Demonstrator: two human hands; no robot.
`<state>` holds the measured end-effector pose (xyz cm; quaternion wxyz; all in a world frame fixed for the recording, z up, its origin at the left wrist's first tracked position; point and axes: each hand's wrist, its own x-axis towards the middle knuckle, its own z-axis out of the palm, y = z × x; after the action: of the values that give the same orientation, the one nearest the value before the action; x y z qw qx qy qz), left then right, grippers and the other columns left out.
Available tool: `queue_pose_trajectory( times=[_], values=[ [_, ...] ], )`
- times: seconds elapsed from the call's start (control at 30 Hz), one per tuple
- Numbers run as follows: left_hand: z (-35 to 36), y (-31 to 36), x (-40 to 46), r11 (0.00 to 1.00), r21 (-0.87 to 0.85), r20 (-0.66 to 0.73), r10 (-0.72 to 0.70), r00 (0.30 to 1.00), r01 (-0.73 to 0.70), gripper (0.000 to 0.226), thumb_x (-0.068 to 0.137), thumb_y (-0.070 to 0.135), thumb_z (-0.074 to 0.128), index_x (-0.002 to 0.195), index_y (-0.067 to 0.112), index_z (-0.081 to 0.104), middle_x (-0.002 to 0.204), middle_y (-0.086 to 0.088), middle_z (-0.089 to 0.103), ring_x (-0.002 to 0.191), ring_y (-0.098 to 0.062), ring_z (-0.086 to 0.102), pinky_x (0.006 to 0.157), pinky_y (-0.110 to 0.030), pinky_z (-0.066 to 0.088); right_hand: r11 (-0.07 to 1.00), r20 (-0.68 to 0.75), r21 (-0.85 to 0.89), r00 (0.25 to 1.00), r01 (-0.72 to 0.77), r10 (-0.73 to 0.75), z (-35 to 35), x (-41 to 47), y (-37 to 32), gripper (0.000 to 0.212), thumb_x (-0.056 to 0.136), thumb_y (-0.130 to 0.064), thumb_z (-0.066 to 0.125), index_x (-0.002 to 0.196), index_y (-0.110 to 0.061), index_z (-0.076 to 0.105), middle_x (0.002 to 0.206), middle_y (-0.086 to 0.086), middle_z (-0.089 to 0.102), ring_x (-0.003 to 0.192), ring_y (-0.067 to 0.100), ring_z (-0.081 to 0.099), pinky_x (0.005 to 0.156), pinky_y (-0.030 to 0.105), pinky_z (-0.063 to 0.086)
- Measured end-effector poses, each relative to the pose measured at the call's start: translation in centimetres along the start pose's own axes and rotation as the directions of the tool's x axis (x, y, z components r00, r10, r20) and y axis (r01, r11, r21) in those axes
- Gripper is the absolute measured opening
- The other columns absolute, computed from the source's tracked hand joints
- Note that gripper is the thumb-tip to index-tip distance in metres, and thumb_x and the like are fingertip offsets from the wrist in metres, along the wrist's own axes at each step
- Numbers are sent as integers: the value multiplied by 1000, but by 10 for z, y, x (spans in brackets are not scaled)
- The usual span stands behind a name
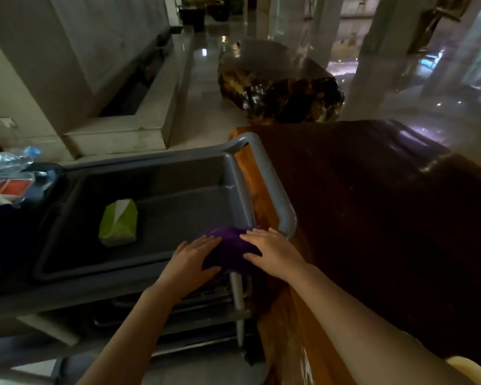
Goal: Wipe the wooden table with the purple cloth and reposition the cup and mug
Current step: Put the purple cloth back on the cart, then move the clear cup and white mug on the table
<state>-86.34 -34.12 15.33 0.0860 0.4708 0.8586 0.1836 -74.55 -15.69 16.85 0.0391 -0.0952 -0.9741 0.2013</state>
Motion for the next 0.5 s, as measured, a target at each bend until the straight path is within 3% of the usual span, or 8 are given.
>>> queue_pose_trajectory(
  times=[0.2,0.27,0.33,0.43,0.5],
  values=[
    [2,66,-2,976,-106,-140,172,975,-188,70,78,39,64,137,34,26,144,3,40,133,-3,23,113,-40,12,988,-278,155,958,-31,74,-30,-66,14,50,82,-26,65,129,-20,49,128,3,60,120,14,50,103,29,30],
    [14,103,-4,942,-206,-133,241,961,-264,71,78,40,62,137,37,24,142,3,42,131,-2,26,112,-40,20,976,-337,192,928,-100,162,-38,-108,28,49,82,-27,66,128,-23,50,126,0,60,116,10,49,99,18,32],
    [33,142,-5,902,-343,-75,254,964,-264,71,78,41,62,137,39,24,141,0,43,131,-10,33,109,-41,31,948,-361,246,888,-204,285,-42,-154,47,50,83,-30,65,129,-27,48,128,-3,58,115,2,46,95,12,29],
    [70,193,-6,860,-486,111,235,966,-153,73,77,40,65,137,41,24,145,3,36,134,-14,31,107,-44,34,870,-380,295,787,-394,485,-44,-227,77,49,82,-31,64,128,-30,48,129,-8,55,117,-2,40,98,21,33],
    [97,220,-8,843,-522,211,278,937,-133,76,77,37,67,137,42,22,147,6,34,135,-12,28,108,-44,34,787,-370,351,698,-507,614,-42,-275,96,49,81,-28,67,127,-28,49,130,-6,56,122,6,44,102,29,37]
  ],
)
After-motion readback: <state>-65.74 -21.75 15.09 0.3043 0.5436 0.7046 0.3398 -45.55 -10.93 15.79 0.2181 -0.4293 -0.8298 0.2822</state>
